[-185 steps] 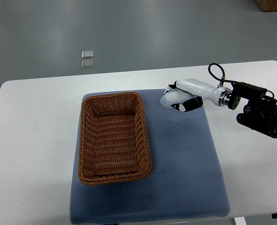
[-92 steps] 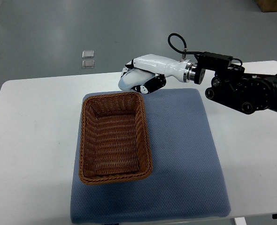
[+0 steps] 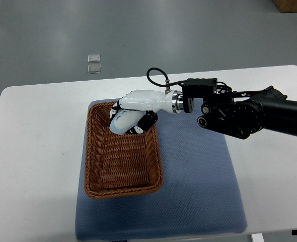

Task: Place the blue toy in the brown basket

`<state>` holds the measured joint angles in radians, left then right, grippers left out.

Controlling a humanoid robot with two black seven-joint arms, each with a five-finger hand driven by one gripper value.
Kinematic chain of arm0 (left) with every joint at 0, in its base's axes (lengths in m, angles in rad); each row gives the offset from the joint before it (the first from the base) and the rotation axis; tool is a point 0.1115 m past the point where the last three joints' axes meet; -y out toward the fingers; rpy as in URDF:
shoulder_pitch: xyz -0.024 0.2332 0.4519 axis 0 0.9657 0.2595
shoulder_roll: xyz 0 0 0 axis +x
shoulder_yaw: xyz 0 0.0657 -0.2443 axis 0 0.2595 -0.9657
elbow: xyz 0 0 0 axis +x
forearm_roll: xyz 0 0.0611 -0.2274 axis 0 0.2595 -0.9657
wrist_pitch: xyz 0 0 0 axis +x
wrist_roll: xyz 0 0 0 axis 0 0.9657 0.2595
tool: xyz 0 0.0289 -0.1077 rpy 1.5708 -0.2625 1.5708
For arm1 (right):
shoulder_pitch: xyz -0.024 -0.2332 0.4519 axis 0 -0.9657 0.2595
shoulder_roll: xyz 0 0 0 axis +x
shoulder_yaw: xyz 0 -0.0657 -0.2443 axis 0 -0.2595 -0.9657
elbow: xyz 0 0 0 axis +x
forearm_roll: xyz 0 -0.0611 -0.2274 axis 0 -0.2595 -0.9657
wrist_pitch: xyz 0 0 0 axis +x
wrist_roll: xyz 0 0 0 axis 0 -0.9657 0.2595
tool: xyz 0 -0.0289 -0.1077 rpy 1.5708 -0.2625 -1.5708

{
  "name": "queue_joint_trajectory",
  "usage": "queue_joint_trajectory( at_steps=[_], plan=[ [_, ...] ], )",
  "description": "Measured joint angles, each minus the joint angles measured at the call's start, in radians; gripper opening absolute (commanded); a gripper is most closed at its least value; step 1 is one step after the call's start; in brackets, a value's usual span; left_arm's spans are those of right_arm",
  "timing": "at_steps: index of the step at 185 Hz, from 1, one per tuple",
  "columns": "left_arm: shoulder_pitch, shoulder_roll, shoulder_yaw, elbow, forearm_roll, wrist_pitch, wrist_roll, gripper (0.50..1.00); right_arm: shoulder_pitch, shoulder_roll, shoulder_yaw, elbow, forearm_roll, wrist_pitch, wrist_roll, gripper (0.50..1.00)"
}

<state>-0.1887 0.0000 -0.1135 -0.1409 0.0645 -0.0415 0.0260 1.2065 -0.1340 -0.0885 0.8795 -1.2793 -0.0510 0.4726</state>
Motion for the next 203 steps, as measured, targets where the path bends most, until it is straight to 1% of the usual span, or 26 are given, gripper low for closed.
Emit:
queue_joint_trajectory(
  at_steps=[38, 58, 83, 124, 153, 182, 203],
  plan=[
    [0.000, 0.000, 0.000, -0.001, 0.000, -0.001, 0.000, 1.000, -0.025, -0.005, 0.007, -0.001, 0.051, -0.052, -0.004, 0.885],
    [-0.001, 0.000, 0.000, -0.001, 0.000, -0.001, 0.000, 1.000, -0.043, -0.015, 0.014, -0.016, 0.160, -0.099, -0.020, 0.885],
    [-0.001, 0.000, 0.000, -0.001, 0.000, -0.001, 0.000, 1.000, -0.061, -0.043, 0.057, -0.071, 0.334, -0.117, -0.049, 0.885],
    [-0.001, 0.000, 0.000, 0.000, 0.000, -0.001, 0.000, 1.000, -0.168, -0.124, 0.242, -0.114, 0.572, -0.109, -0.072, 0.885],
    [-0.002, 0.000, 0.002, 0.001, 0.000, -0.001, 0.000, 1.000, -0.277, -0.145, 0.382, -0.121, 0.719, -0.101, -0.074, 0.885],
    [-0.003, 0.000, 0.003, 0.001, 0.000, 0.000, 0.000, 1.000, -0.398, -0.166, 0.499, -0.122, 0.826, -0.053, -0.074, 0.885],
    [-0.003, 0.000, 0.003, 0.001, 0.000, 0.000, 0.000, 1.000, -0.470, -0.165, 0.578, -0.119, 0.869, -0.035, -0.074, 0.885]
  ],
)
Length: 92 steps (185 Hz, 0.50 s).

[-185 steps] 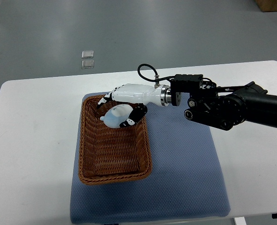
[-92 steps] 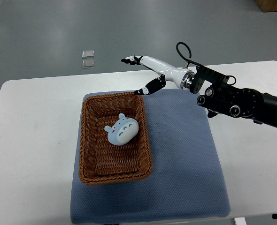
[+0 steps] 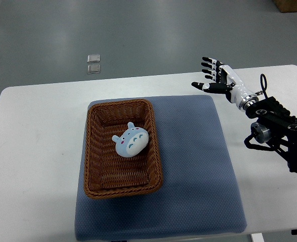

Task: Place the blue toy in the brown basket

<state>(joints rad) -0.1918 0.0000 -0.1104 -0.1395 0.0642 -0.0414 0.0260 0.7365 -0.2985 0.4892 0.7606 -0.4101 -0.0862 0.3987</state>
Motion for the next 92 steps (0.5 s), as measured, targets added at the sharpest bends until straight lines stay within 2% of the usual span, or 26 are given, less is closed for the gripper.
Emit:
queue_joint_trajectory(
  at_steps=[48, 66, 92],
  plan=[
    [0.000, 0.000, -0.001, 0.001, 0.000, 0.000, 0.000, 1.000, -0.072, 0.018, 0.134, 0.012, 0.115, 0.032, 0.000, 0.885],
    [0.000, 0.000, -0.001, 0.001, 0.000, 0.000, 0.000, 1.000, -0.076, 0.031, 0.159, 0.011, 0.167, 0.033, 0.006, 0.911],
    [0.001, 0.000, -0.002, 0.001, 0.000, 0.000, 0.000, 1.000, -0.078, 0.039, 0.171, 0.009, 0.184, 0.037, 0.013, 0.911]
  ],
)
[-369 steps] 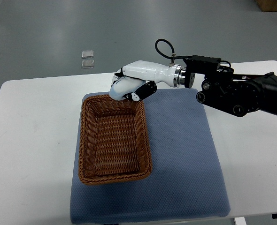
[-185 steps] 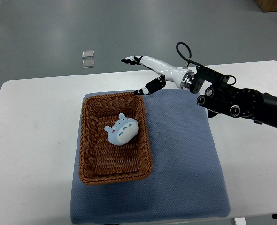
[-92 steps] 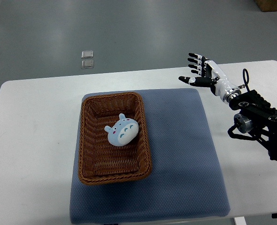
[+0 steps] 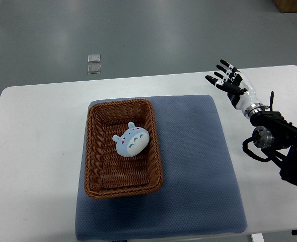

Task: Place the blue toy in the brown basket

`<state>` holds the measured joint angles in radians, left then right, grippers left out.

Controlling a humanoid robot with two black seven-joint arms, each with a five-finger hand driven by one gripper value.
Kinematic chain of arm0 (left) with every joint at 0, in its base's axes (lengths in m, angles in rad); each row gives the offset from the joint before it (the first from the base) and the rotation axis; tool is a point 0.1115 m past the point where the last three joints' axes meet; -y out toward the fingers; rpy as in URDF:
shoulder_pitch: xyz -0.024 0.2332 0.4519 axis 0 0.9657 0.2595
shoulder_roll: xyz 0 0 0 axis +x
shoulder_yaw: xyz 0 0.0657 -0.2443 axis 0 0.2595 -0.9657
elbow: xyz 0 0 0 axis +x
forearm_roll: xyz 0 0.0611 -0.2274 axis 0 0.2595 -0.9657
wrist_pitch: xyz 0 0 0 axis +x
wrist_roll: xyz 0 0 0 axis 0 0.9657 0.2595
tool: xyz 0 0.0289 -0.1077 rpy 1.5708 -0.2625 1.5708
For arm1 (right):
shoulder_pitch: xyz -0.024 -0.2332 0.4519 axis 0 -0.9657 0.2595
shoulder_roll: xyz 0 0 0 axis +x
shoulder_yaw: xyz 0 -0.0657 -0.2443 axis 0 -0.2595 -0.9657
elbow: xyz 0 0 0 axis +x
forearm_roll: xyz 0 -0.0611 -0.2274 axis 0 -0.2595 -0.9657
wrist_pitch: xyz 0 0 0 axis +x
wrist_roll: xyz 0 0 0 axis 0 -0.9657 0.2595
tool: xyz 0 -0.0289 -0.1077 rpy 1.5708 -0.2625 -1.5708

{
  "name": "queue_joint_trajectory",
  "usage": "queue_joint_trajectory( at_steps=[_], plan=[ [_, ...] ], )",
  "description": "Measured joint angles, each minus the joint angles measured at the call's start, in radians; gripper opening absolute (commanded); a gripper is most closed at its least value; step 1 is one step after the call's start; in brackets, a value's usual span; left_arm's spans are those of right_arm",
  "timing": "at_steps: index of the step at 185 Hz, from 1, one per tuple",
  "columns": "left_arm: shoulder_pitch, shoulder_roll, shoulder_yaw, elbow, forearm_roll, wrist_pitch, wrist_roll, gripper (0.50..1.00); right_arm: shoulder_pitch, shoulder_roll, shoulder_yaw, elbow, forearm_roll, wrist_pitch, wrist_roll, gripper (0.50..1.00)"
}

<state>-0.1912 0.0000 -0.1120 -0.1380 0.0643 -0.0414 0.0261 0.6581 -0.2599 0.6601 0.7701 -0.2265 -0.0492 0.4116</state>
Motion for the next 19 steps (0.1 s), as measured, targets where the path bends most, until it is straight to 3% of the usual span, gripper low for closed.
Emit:
queue_joint_trajectory(
  at_steps=[19],
  plan=[
    [0.000, 0.000, 0.000, 0.000, 0.000, 0.000, 0.000, 1.000, -0.003, 0.003, 0.000, -0.001, -0.002, 0.001, 0.000, 0.911]
  ],
)
